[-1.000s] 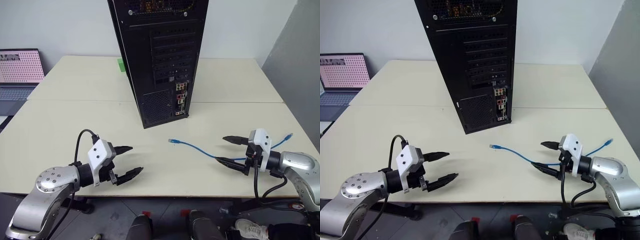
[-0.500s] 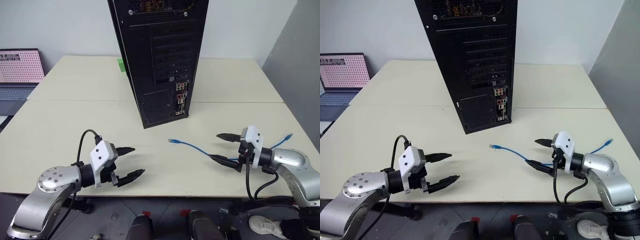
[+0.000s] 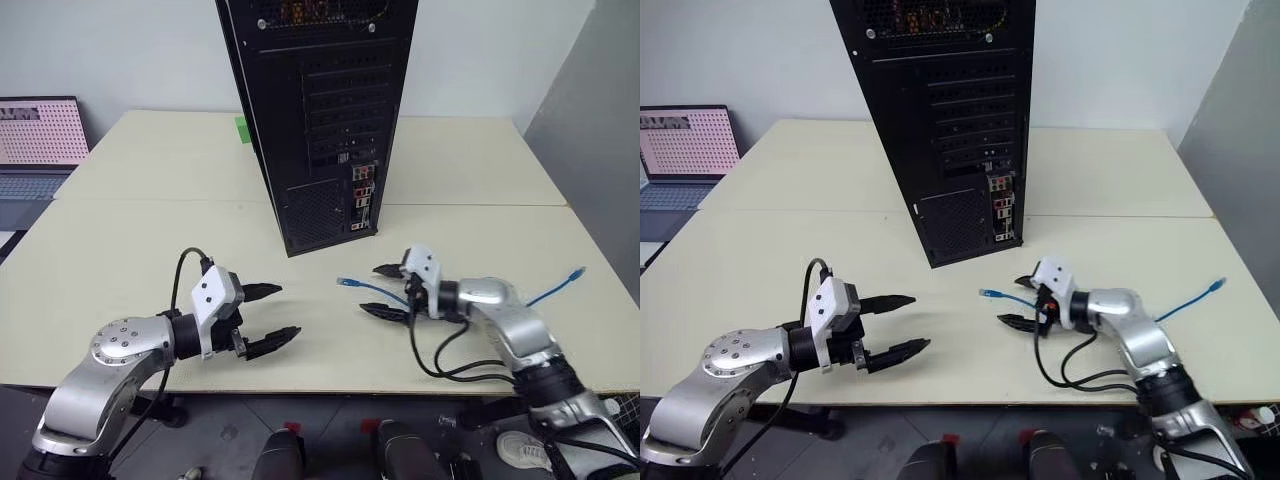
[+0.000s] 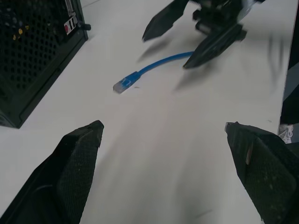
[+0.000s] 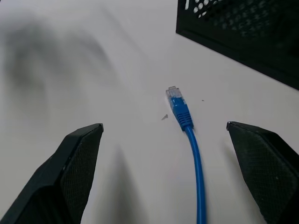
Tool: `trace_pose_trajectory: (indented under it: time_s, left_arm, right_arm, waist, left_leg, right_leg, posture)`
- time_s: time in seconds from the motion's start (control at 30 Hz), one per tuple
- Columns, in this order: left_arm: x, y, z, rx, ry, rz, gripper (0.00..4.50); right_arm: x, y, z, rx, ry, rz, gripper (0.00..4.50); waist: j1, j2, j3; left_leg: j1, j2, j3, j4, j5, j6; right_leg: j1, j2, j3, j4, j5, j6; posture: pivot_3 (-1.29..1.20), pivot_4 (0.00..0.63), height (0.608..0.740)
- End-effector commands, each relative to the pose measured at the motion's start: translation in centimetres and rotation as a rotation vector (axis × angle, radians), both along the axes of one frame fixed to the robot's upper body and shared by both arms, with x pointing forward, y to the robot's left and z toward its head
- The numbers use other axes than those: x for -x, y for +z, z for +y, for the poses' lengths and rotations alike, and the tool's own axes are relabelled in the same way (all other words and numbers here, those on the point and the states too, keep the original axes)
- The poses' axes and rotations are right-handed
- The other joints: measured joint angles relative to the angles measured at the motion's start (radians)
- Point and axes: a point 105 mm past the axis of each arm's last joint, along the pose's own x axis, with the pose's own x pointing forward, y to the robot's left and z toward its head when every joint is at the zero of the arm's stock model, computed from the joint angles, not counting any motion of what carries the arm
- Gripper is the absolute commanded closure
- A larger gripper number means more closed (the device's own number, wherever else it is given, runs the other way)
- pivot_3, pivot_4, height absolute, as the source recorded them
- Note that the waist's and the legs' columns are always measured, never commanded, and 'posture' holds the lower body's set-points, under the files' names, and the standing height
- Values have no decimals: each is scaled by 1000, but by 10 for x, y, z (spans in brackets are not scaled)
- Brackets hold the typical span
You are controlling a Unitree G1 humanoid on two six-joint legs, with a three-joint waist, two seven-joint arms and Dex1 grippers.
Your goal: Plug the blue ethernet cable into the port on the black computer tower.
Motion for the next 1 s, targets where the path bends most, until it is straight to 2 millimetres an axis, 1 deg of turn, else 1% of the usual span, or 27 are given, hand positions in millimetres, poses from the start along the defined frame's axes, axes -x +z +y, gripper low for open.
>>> trace_pose_trajectory:
  time_s: [0.03,0.17,0.27,0.4,0.5,0.63,0.7,0.73,0.9,1.0]
  left_arm:
    - [1,5,-1,-7,-21,-29,17]
    - [2,3,-1,-23,-31,-31,0]
    - [2,0,-2,-36,-47,-28,0]
    - [-2,-3,-4,-49,-64,-28,0]
    - [-9,-6,-5,-78,-78,-41,0]
    - [-19,-7,-8,-91,-92,-59,0]
    - [-24,-9,-12,-98,-109,-67,0]
    - [-27,-11,-14,-103,-112,-75,0]
    - [-39,-19,-25,-120,-155,-91,0]
    - [-45,-20,-32,-127,-196,-98,0]
  right_arm:
    - [-9,-1,5,19,5,-46,0]
    - [-10,-9,6,49,22,-45,688]
    - [-11,-11,6,53,25,-41,1335]
    - [-12,-11,5,63,28,-41,2341]
    - [-14,-10,4,81,32,-49,3023]
    - [-15,-7,4,95,45,-63,3821]
    - [-15,-2,6,82,49,-82,4292]
    - [-14,3,7,72,54,-93,4451]
    - [1,17,18,63,129,-135,4451]
    - [18,25,25,83,203,-155,4451]
  waist:
    - [2,0,0]
    - [2,0,0]
    - [1,0,0]
    - [0,0,0]
    - [2,0,0]
    - [1,0,0]
    - [1,0,0]
    - [2,0,0]
    - [2,0,0]
    - [2,0,0]
  left_leg:
    - [0,0,0,0,0,0]
    - [0,0,0,0,0,0]
    - [0,0,0,0,0,0]
    - [0,0,0,0,0,0]
    - [0,0,0,0,0,0]
    - [1,0,0,0,0,0]
    - [1,0,0,0,0,0]
    - [0,0,0,0,0,0]
    - [0,0,-1,0,0,0]
    - [0,0,-1,0,0,0]
  right_leg:
    - [0,0,0,0,2,3]
    - [0,0,0,0,2,3]
    - [0,0,0,0,1,3]
    - [0,0,0,1,2,3]
    - [0,0,0,1,2,3]
    - [1,0,0,1,2,3]
    - [1,0,0,1,2,4]
    - [1,0,-1,1,2,4]
    - [0,0,-1,1,3,4]
    - [0,0,-1,1,3,5]
  posture:
    - [0,150,740]
    - [0,150,740]
    - [0,150,740]
    - [0,150,740]
    - [0,150,740]
    - [0,150,740]
    - [0,150,740]
    - [0,150,740]
    - [0,150,740]
    - [0,150,740]
